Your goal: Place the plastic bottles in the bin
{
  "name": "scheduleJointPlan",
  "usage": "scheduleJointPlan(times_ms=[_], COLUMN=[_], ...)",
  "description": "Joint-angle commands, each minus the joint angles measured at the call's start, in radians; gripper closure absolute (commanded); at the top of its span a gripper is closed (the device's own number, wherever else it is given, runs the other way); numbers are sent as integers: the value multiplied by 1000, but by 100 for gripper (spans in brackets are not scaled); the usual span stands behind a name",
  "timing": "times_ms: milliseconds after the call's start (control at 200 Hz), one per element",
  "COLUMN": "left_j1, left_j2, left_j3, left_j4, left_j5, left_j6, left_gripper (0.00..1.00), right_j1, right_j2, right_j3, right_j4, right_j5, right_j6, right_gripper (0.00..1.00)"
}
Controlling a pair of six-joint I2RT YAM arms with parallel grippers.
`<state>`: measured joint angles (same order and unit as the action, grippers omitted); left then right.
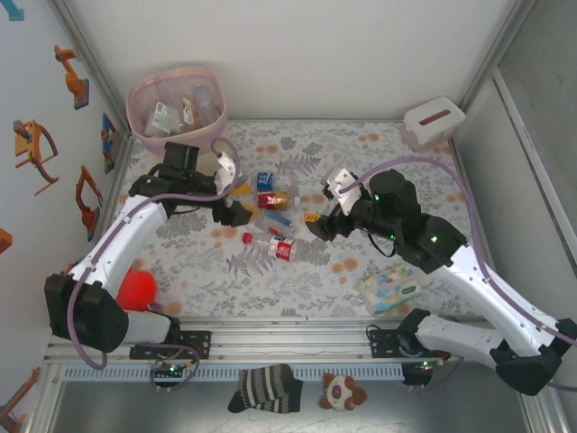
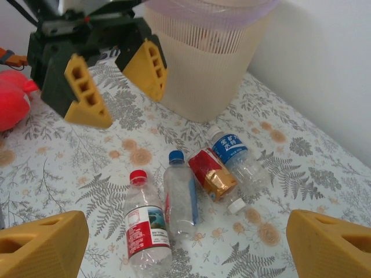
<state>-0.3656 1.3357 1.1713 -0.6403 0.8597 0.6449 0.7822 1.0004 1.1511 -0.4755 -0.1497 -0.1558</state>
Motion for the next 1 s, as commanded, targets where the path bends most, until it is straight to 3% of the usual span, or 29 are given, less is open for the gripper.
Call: scheduleJointPlan(times_ms=[0, 120, 315, 396, 606, 996], left_j1=[-24, -72, -196, -223, -268, -282], left_j2=[-36, -22, 58, 94, 188, 341], left_j3=[-47, -70, -56, -50, -16, 49], left_j4=[10, -17, -94, -105, -105, -95], left_j5=[30, -81, -353, -413, -486, -451], left_j6=[275, 408, 544, 567, 602, 612], left_gripper=[24, 23, 20, 20, 20, 23], right_j1=[3, 2, 3, 3, 3, 3], right_j2=[-4, -8, -4, -4, -9, -41], right_j3=[39, 39, 44, 43, 36, 28], right_j4=[-14, -17, -14, -11, -4, 7], right_j5=[-16, -5, -6, -7, -20, -25], right_j6=[-19, -23, -21, -20, -12, 14], right_gripper=[12, 13, 13, 13, 13, 13])
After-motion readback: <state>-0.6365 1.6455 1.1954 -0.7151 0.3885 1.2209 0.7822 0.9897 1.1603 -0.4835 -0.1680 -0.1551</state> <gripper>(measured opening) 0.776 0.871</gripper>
